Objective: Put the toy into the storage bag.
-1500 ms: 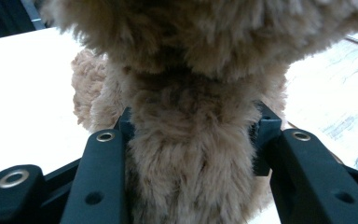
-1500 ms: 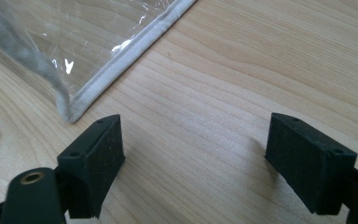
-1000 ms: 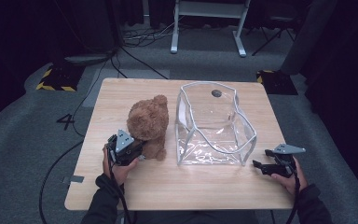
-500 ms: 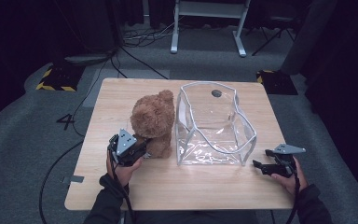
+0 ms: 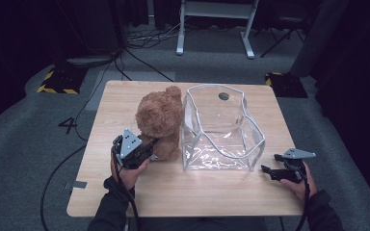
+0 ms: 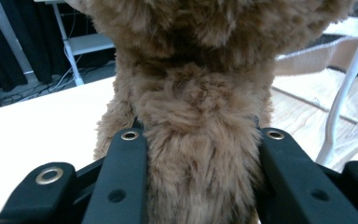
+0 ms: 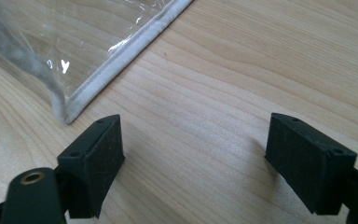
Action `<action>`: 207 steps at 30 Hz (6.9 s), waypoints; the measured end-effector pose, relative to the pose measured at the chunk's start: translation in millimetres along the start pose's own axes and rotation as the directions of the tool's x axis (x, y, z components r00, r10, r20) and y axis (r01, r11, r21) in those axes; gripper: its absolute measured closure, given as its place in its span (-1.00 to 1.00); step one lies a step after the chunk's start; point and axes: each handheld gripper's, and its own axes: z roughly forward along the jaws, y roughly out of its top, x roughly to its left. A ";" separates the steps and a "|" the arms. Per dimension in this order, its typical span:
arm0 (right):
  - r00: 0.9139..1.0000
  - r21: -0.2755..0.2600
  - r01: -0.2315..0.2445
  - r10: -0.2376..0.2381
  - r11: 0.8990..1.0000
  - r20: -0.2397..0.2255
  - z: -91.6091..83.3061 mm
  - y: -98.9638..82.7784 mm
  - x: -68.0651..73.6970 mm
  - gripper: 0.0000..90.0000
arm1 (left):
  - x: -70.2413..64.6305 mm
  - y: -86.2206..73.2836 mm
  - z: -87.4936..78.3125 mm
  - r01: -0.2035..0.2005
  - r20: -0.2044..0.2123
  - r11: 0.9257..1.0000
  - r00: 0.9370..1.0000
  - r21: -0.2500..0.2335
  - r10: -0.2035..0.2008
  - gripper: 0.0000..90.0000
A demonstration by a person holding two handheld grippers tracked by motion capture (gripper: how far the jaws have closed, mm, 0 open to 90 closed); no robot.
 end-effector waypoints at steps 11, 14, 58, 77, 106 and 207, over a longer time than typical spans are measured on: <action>1.000 0.001 0.000 0.000 1.000 0.001 -0.1 0.0 -0.1 -0.58 | 2.4 25.3 -5.2 -0.004 -0.013 0.999 1.000 -0.052 0.003 0.51; 1.000 0.000 -0.001 0.001 1.000 0.001 0.0 0.0 0.0 -0.58 | 2.2 29.0 -5.5 0.001 -0.011 0.998 1.000 -0.059 -0.001 0.51; 1.000 0.001 0.000 0.000 1.000 0.000 -0.2 -0.2 -0.2 -0.58 | -10.8 108.8 -4.7 -0.007 0.039 0.977 0.999 -0.214 0.015 0.51; 1.000 0.001 0.000 0.000 1.000 0.000 -0.2 -0.2 -0.2 -0.58 | -33.2 146.8 7.3 -0.040 0.092 0.971 0.994 -0.237 0.063 0.50; 1.000 0.000 0.002 -0.002 1.000 0.000 -0.2 -0.2 -0.3 -0.58 | -84.3 169.4 53.0 -0.072 0.219 0.972 0.968 -0.222 0.122 0.50; 1.000 0.000 0.001 -0.001 1.000 0.000 -0.4 -0.4 -0.3 -0.58 | -114.6 141.8 122.7 -0.388 0.392 0.851 0.887 0.354 0.242 0.41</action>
